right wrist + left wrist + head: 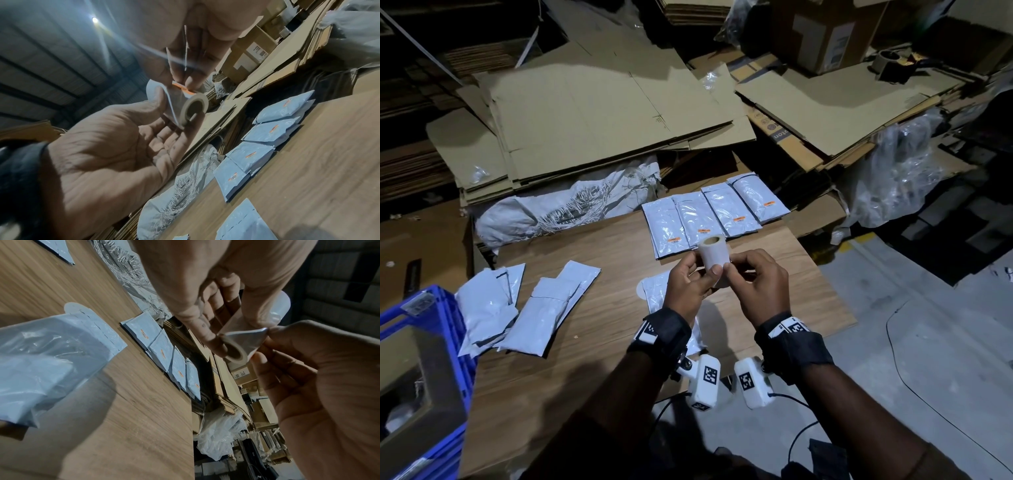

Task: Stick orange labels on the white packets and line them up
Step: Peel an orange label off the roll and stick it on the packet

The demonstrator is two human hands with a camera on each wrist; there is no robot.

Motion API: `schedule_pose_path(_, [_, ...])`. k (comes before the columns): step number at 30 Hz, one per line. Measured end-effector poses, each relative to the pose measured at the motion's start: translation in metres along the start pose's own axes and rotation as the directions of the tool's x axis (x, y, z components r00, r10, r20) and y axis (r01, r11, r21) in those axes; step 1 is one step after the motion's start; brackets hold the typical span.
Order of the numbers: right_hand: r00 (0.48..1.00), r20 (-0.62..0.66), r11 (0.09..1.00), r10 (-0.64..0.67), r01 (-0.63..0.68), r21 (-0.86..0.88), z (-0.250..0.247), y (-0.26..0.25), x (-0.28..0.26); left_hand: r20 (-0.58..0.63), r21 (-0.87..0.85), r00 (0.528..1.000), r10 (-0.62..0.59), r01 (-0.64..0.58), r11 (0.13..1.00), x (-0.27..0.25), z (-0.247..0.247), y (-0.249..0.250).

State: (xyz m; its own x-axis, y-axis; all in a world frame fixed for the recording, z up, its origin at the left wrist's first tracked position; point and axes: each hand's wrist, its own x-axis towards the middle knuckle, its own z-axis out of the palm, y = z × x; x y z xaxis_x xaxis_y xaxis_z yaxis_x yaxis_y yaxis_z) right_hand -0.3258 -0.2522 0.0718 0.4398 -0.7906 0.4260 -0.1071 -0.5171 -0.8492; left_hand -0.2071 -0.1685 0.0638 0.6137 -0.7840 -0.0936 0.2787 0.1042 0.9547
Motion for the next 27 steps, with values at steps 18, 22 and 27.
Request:
schedule_pose_path(18, [1.0, 0.018, 1.0, 0.001, 0.0, -0.005, 0.006, 0.004, -0.005, -0.017, 0.034, 1.0, -0.016, 0.017, 0.999, -0.008, -0.007, -0.004])
schedule_pose_path(22, [1.0, 0.005, 1.0, -0.006, 0.006, 0.008, 0.008, 0.001, -0.007, -0.026, 0.013, 1.0, -0.01, 0.011, 1.0, -0.01, -0.006, -0.002])
schedule_pose_path(27, [1.0, -0.012, 1.0, -0.014, 0.014, -0.018, 0.01, -0.002, -0.006, -0.045, 0.004, 0.999, 0.002, -0.002, 1.0, -0.011, -0.003, -0.002])
